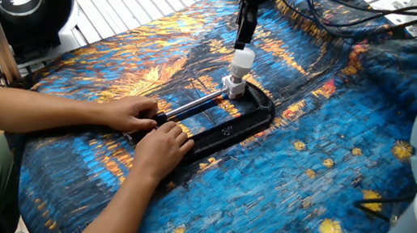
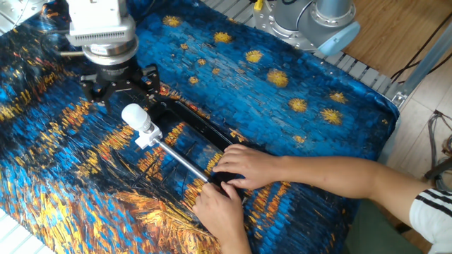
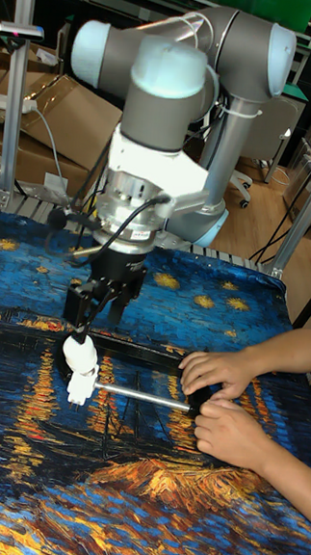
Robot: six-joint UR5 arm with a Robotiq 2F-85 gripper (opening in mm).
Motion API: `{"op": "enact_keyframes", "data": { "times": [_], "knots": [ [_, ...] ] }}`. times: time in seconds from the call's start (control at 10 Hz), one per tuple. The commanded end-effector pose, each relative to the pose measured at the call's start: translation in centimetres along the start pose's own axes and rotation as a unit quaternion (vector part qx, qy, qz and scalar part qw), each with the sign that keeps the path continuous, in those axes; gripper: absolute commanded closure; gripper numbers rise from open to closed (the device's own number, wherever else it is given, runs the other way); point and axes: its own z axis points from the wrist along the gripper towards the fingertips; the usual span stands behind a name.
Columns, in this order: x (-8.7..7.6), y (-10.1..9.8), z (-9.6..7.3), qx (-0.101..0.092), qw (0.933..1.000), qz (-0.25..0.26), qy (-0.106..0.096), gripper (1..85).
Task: Install the light bulb by rotating it
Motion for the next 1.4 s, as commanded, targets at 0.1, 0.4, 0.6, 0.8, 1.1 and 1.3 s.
{"op": "enact_keyframes", "data": {
  "times": [0.1, 0.4, 0.6, 0.8, 1.1, 1.3],
  "knots": [
    [1.2, 0.2, 2.0, -0.036, 0.9993, -0.006, -0.01, 15.0],
    [1.4, 2.2, 3.3, -0.105, 0.9891, 0.102, -0.018, 16.7],
    [1.8, 2.0, 3.7, -0.106, 0.9877, 0.115, -0.013, 16.7],
    [1.8, 2.3, 4.2, -0.118, 0.9835, 0.136, -0.016, 17.3],
    [3.2, 1.5, 4.6, -0.103, 0.9866, 0.126, -0.008, 19.3],
    [3.4, 0.8, 4.7, -0.089, 0.989, 0.118, -0.006, 20.0]
  ]
}}
